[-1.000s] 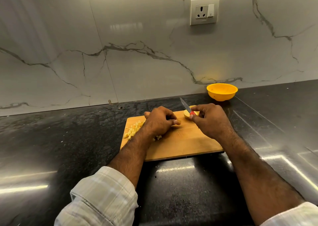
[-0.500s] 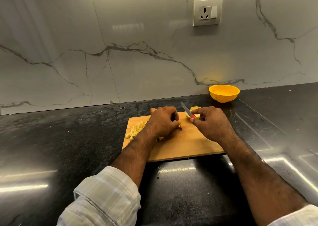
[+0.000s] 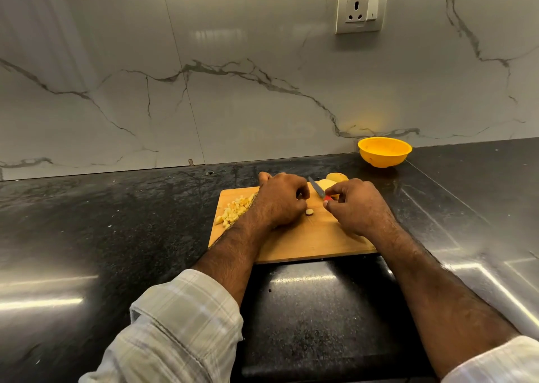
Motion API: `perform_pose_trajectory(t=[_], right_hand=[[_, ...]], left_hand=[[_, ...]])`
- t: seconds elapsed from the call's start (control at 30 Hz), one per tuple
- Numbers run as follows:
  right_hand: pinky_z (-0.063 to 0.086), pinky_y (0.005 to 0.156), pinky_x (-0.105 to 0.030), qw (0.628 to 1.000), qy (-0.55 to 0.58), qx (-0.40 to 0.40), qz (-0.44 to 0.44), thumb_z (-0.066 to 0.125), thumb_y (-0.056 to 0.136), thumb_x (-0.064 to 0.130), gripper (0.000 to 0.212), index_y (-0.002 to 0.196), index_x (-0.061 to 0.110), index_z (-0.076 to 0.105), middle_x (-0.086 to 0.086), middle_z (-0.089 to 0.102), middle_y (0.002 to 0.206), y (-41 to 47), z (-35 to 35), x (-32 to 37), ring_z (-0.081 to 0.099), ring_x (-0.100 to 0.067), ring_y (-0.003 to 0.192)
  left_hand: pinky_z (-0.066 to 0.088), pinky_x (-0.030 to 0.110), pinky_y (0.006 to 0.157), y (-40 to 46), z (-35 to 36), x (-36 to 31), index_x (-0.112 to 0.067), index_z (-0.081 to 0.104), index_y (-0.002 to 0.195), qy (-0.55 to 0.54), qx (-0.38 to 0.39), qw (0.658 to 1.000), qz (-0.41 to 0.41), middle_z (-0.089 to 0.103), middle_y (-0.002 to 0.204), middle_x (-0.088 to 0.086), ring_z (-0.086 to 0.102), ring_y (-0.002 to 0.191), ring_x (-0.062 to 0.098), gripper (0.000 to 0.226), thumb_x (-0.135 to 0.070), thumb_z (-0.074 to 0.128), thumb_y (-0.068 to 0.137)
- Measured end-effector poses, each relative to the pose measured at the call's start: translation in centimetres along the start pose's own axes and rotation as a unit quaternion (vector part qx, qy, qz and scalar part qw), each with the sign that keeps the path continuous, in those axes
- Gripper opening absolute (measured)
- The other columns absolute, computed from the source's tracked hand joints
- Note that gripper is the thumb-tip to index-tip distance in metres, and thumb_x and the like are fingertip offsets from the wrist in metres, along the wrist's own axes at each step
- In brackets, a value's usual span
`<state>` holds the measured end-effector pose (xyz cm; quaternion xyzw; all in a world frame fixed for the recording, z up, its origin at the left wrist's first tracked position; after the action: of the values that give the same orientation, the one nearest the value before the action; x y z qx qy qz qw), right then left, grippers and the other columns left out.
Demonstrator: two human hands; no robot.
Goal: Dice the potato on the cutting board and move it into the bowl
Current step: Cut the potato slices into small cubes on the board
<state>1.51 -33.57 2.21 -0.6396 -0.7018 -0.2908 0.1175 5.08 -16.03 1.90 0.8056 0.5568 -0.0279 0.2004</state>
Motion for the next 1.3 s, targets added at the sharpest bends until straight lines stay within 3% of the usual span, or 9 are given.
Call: perform_pose_trajectory(t=[0.23,0.33,0.47,0.73,0.9,1.0,1.13,1.3], right_hand=[[0.062,0.089,-0.038,0.999,-0.022,0.016,0.019,0.075,0.094,0.039,0.042,0.134,0.028,0.070,-0.002,0.072,0.122,0.2,0.4,-0.2,0.064,-0.014,0.100],[0.062,0.089,-0.038,0.999,-0.022,0.016,0.021,0.075,0.094,0.039,0.042,0.134,0.026,0.071,-0.003,0.072,0.122,0.2,0.2,-0.2,0.064,-0.014,0.099],[0.060,0.087,-0.036,1.000,-0.023,0.013,0.017,0.075,0.095,0.037,0.041,0.134,0.024,0.071,-0.002,0.072,0.121,0.0,0.0,0.1,0.061,-0.012,0.097],[0.062,0.084,-0.036,0.999,-0.015,0.003,0.037,0.075,0.095,0.035,0.039,0.132,0.024,0.072,-0.003,0.072,0.117,-0.1,-0.5,0.1,0.063,-0.014,0.096],[0.057,0.075,-0.029,1.000,0.005,0.005,0.009,0.074,0.096,0.033,0.037,0.132,0.023,0.072,-0.002,0.074,0.111,-0.5,-0.7,0.7,0.060,-0.008,0.084],[0.055,0.076,-0.028,1.000,0.010,0.022,-0.015,0.075,0.095,0.031,0.035,0.130,0.022,0.074,0.000,0.073,0.109,-0.7,-0.4,1.1,0.062,-0.009,0.087],[0.046,0.066,-0.023,0.995,-0.019,0.096,-0.035,0.075,0.094,0.030,0.027,0.121,0.025,0.075,0.010,0.063,0.086,-1.0,0.6,1.7,0.059,-0.008,0.080],[0.059,0.092,-0.036,0.984,-0.101,0.145,-0.002,0.072,0.093,0.032,0.027,0.120,0.029,0.067,0.004,0.065,0.111,-0.8,0.8,1.3,0.061,-0.015,0.102]], left_hand=[[0.027,0.051,0.112,0.0,0.1,0.0,-0.031,0.066,0.097,-0.004,-0.025,1.000,-0.008,0.069,0.097,-0.012,0.061,0.101,0.009,0.009,-0.039,0.069,0.095],[0.028,0.053,0.113,-0.2,-0.2,0.3,-0.032,0.062,0.112,-0.019,-0.042,0.999,-0.003,0.071,0.104,-0.010,0.062,0.105,0.012,0.013,-0.034,0.065,0.099],[0.026,0.054,0.113,-0.3,-0.3,0.3,-0.039,0.059,0.140,-0.020,-0.042,0.999,0.004,0.069,0.123,-0.006,0.058,0.123,0.015,0.037,-0.031,0.058,0.105],[0.024,0.050,0.113,-0.1,0.2,0.3,-0.032,0.071,0.118,-0.033,-0.048,0.998,0.005,0.075,0.112,-0.011,0.063,0.114,0.011,0.021,-0.037,0.072,0.098],[0.038,0.049,0.107,0.1,-0.9,2.3,-0.029,0.068,0.102,-0.090,-0.144,0.985,-0.004,0.073,0.091,-0.014,0.067,0.090,0.008,0.016,-0.034,0.080,0.091],[0.039,0.049,0.104,-0.1,-1.5,3.6,-0.029,0.069,0.102,-0.106,-0.183,0.977,-0.030,0.074,0.093,-0.014,0.068,0.092,0.012,0.008,-0.028,0.074,0.095],[0.040,0.050,0.102,0.0,-1.5,4.0,-0.030,0.069,0.104,-0.115,-0.189,0.974,-0.049,0.074,0.095,-0.012,0.068,0.095,0.015,0.011,-0.021,0.069,0.096],[0.046,0.054,0.101,0.4,-1.1,3.5,-0.035,0.070,0.097,-0.154,-0.165,0.973,-0.057,0.072,0.089,-0.018,0.068,0.092,0.010,0.007,-0.033,0.073,0.092]])
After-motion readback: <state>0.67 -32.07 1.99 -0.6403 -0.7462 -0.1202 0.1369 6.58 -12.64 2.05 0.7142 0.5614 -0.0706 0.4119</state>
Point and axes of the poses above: each hand's wrist, its own y-axis towards the middle knuckle, its own z-axis out of the palm, x = y × z, the point moved 4 cm from there along y, towards the middle knuckle
